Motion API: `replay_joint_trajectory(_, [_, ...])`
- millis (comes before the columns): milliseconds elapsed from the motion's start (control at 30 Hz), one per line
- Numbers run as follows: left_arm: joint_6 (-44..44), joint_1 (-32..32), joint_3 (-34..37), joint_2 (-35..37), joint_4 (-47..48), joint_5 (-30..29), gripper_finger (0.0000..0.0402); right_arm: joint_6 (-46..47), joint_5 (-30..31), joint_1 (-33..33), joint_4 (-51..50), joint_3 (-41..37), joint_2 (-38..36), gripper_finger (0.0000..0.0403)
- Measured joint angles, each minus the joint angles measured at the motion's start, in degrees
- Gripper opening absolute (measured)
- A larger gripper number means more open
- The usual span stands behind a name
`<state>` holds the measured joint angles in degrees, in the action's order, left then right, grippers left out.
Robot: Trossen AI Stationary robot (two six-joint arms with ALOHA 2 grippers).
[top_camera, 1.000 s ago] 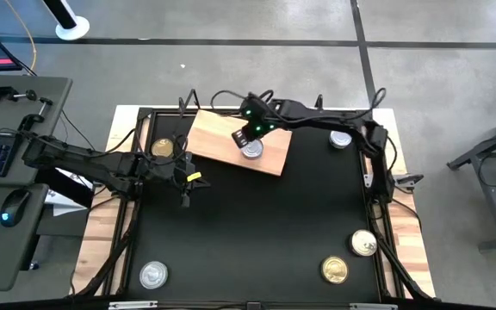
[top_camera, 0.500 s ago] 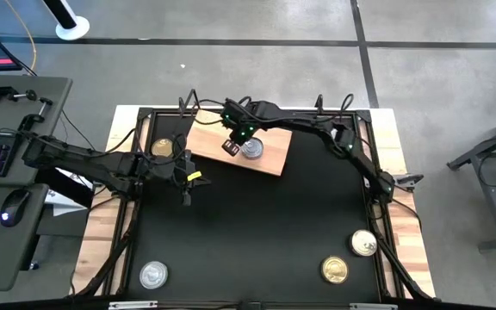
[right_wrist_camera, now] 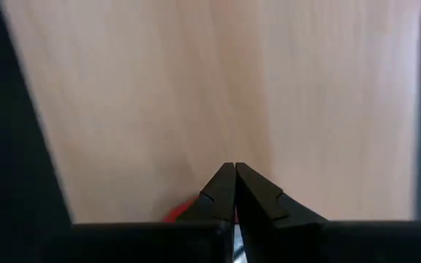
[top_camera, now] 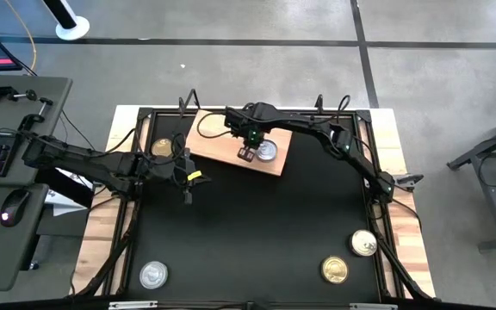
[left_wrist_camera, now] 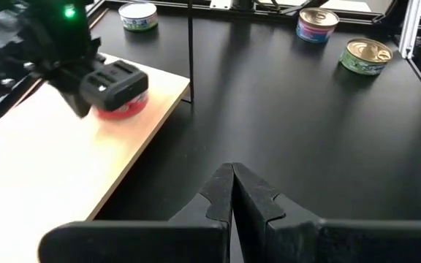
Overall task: Stack canned seafood by type on shelf
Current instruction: Put the red tuna can on the shelf, then put the left blue-pink tuna can on the shelf
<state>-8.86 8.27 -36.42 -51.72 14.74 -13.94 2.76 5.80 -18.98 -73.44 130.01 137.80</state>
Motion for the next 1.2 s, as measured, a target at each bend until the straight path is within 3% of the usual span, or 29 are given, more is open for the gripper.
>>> replay_joint_trajectory(600, [-1.48,0.02,0.00,-0.01,0.01,-0.37,0.0000,-1.68,5.12,0.02,-8.79,0.02,-0.17,0.0000])
replay_joint_trajectory(767, [1.25,0.00,-1.62,1.21,2.94,-0.30,0.0000,-1.25,4.73,-0.33,-1.32,0.00,-3.78,0.0000])
replay_joint_trajectory(900, [0.58,-0.04,-7.78,3.06,9.51,-0.39,0.0000,1.30,-0.70,-0.78,5.91,0.00,-8.66,0.0000])
replay_joint_trajectory(1033, [-8.15,0.56,-12.80,2.69,23.26,-0.63,0.0000,1.10,-5.60,0.77,7.24,0.02,-12.82,0.0000])
replay_joint_trajectory(1200, [-32.76,2.46,-12.96,-1.24,44.40,-3.31,0.0000,-2.19,-6.75,5.85,2.94,0.05,-17.30,0.0000])
